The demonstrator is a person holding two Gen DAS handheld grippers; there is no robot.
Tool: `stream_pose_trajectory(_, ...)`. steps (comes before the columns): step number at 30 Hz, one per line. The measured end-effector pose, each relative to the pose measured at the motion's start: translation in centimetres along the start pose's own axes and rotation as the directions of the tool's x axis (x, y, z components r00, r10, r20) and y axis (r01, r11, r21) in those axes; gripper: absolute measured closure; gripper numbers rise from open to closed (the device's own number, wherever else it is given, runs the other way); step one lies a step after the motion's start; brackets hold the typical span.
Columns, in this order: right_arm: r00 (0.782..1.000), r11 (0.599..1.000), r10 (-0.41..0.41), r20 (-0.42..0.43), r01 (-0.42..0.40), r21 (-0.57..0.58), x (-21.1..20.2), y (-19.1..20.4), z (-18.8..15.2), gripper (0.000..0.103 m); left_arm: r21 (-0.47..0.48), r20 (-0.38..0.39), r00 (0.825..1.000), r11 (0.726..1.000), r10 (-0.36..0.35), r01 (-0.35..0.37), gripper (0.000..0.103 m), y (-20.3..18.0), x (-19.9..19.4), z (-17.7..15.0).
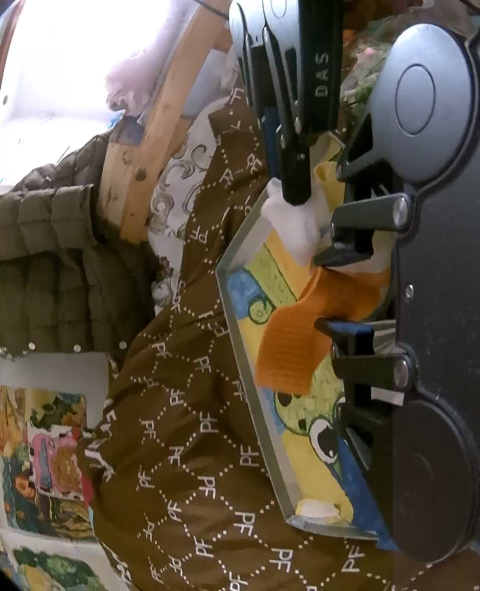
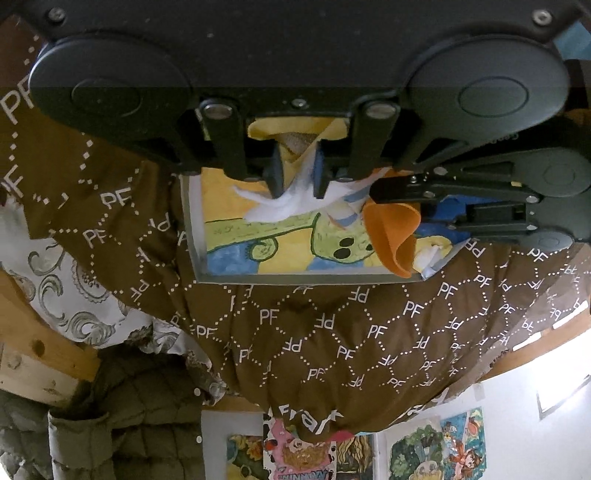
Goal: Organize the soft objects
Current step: 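Open both grippers to drop the cup and tissue into the tray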
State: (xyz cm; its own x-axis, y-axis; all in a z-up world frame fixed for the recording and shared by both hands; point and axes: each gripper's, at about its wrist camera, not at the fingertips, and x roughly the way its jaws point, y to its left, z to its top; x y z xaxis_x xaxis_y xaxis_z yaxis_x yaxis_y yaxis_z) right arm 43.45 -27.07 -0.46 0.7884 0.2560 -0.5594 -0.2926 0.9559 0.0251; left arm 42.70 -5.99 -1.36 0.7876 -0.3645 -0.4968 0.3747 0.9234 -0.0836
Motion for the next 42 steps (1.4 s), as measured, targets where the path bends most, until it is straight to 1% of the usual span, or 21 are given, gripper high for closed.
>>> stream_pose_trajectory(2,1.000,1.000,-0.012,0.005,0.012,-0.006,-0.8,0.1,0.1,0.079,-0.017,0.006,1.000,1.000,0.008,-0.007,0.063,0.2,-0.3,0.1)
stream_pose_trajectory(3,1.000,1.000,-0.015,0.007,0.015,-0.008,-1.2,0.2,0.2,0.075,-0.027,0.009,1.000,1.000,0.010,-0.010,0.062,0.3,-0.4,0.1)
stream_pose_trajectory(7,0.999,0.999,-0.039,0.022,0.039,-0.028,-2.9,0.4,0.5,0.065,-0.041,0.017,1.000,0.999,0.016,-0.015,0.062,0.3,-1.4,0.2)
stream_pose_trajectory(8,0.999,0.999,-0.042,0.028,0.043,-0.029,-3.3,0.4,0.5,0.061,-0.038,0.023,1.000,0.999,0.016,-0.015,0.062,0.2,-1.8,0.2)
stream_pose_trajectory(11,0.998,0.999,-0.049,0.049,0.049,-0.010,-4.7,0.4,0.7,0.055,-0.038,0.031,0.999,0.999,0.017,-0.015,0.062,-0.1,-3.0,0.1)
stream_pose_trajectory(15,0.994,0.998,-0.059,0.087,0.058,0.015,-6.8,0.5,0.7,0.039,-0.043,0.053,0.998,0.999,0.030,-0.028,0.060,-0.4,-4.9,0.0)
stream_pose_trajectory(16,0.993,0.998,-0.063,0.101,0.061,0.018,-7.5,0.6,0.7,0.038,-0.048,0.062,0.997,0.998,0.035,-0.032,0.058,-0.5,-5.5,0.0)
stream_pose_trajectory(18,0.990,0.997,-0.071,0.123,0.069,0.022,-8.7,0.7,0.7,0.029,-0.058,0.083,0.995,0.997,0.049,-0.044,0.053,-0.7,-6.8,0.0)
stream_pose_trajectory(19,0.988,0.997,-0.075,0.135,0.072,0.025,-9.3,0.8,0.7,0.027,-0.067,0.093,0.994,0.997,0.052,-0.046,0.046,-0.8,-7.5,0.0)
stream_pose_trajectory(20,0.986,0.997,-0.075,0.149,0.071,0.031,-10.1,0.8,0.7,0.023,-0.081,0.102,0.994,0.996,0.049,-0.040,0.041,-0.9,-8.1,0.0)
stream_pose_trajectory(21,0.984,0.997,-0.070,0.163,0.065,0.040,-10.7,0.8,0.6,0.017,-0.099,0.109,0.993,0.995,0.041,-0.030,0.039,-1.0,-8.8,0.0)
stream_pose_trajectory(24,0.975,0.998,-0.035,0.218,0.023,0.059,-13.4,0.5,0.1,0.006,-0.127,0.126,0.991,0.992,0.038,-0.022,0.032,-1.5,-10.8,0.0)
stream_pose_trajectory(26,0.967,0.999,-0.032,0.252,0.022,0.041,-15.0,0.9,-0.2,0.002,-0.122,0.145,0.988,0.992,0.045,-0.028,0.026,-2.1,-12.3,0.0)
stream_pose_trajectory(27,0.962,0.999,-0.031,0.273,0.023,0.031,-16.0,1.1,-0.4,0.001,-0.122,0.153,0.987,0.992,0.051,-0.032,0.024,-2.4,-13.0,-0.1)
stream_pose_trajectory(29,0.954,1.000,-0.026,0.298,0.021,0.020,-17.5,1.5,-0.6,0.001,-0.132,0.170,0.983,0.990,0.066,-0.044,0.016,-2.9,-14.6,-0.3)
stream_pose_trajectory(32,0.945,1.000,-0.016,0.326,0.013,0.012,-20.0,2.1,-1.2,0.001,-0.162,0.202,0.974,0.984,0.103,-0.070,0.008,-3.4,-16.9,-1.0)
stream_pose_trajectory(37,0.936,1.000,-0.010,0.353,0.008,0.006,-23.8,3.1,-2.4,0.001,-0.167,0.247,0.960,0.982,0.133,-0.093,0.004,-5.0,-20.8,-2.4)
stream_pose_trajectory(40,0.930,1.000,-0.020,0.367,0.014,0.018,-25.7,3.4,-3.4,0.001,-0.178,0.258,0.956,0.980,0.139,-0.095,0.001,-6.0,-22.3,-3.2)
stream_pose_trajectory(42,0.927,0.999,-0.034,0.373,0.024,0.030,-26.8,3.4,-4.3,0.001,-0.164,0.261,0.955,0.981,0.141,-0.100,0.001,-6.9,-23.1,-3.8)
